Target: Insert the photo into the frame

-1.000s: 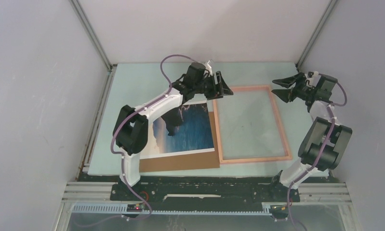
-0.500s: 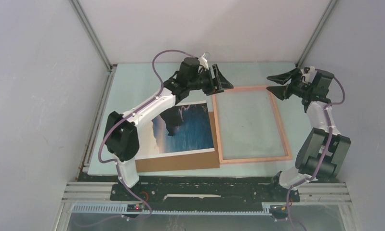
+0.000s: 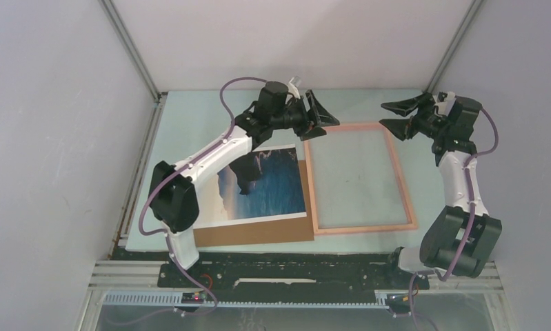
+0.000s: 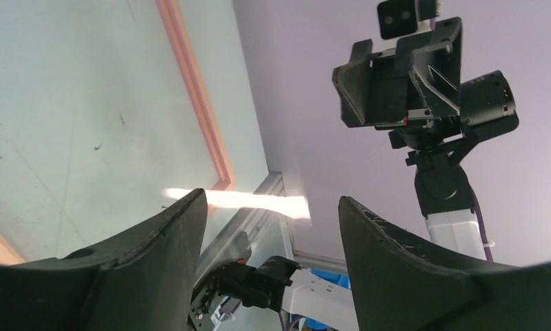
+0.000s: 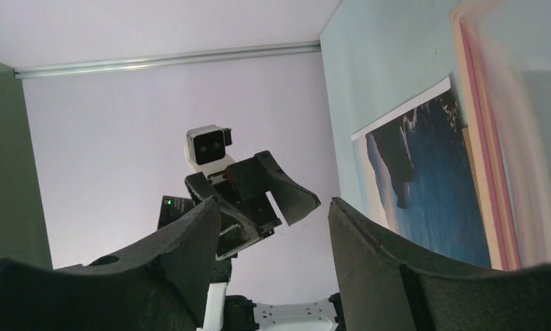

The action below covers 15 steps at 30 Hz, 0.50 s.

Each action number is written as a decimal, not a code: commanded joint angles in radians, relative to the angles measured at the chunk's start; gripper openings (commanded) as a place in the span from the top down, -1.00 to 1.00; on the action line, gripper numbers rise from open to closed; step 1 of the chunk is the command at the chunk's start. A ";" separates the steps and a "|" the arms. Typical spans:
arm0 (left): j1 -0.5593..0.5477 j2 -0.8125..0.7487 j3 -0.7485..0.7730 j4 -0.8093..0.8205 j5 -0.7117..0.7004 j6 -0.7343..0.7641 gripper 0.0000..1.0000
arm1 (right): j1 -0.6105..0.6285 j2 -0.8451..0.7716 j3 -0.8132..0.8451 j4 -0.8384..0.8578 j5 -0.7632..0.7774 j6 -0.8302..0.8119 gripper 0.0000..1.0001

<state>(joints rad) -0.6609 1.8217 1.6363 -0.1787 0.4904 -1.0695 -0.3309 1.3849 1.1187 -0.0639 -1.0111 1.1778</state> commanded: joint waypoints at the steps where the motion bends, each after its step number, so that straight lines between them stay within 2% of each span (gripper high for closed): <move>1: -0.022 -0.028 0.077 0.071 -0.009 -0.032 -0.49 | 0.016 -0.049 0.002 -0.014 0.026 0.065 -0.34; 4: -0.024 -0.031 0.089 0.057 -0.026 -0.048 -0.46 | 0.028 -0.047 0.001 -0.003 0.036 0.070 -0.34; 7: -0.030 -0.042 0.069 0.000 -0.040 0.031 -0.47 | 0.006 -0.053 0.003 0.019 0.026 0.005 -0.35; 8: -0.030 -0.051 0.047 -0.006 -0.040 0.059 -0.48 | -0.012 -0.054 0.003 0.008 0.026 -0.056 -0.35; 11: -0.031 -0.080 -0.036 -0.015 -0.069 0.167 -0.52 | -0.057 -0.040 0.003 -0.177 0.083 -0.301 -0.39; 12: -0.032 -0.081 -0.051 -0.036 -0.083 0.213 -0.55 | -0.064 -0.033 0.002 -0.242 0.120 -0.415 -0.42; 15: -0.031 -0.061 -0.053 -0.145 -0.121 0.321 -0.56 | -0.089 0.016 0.002 -0.382 0.237 -0.593 -0.47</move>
<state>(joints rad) -0.6880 1.7996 1.6108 -0.2111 0.4313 -0.9375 -0.3882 1.3705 1.1187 -0.2222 -0.9161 0.9253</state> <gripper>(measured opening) 0.778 0.726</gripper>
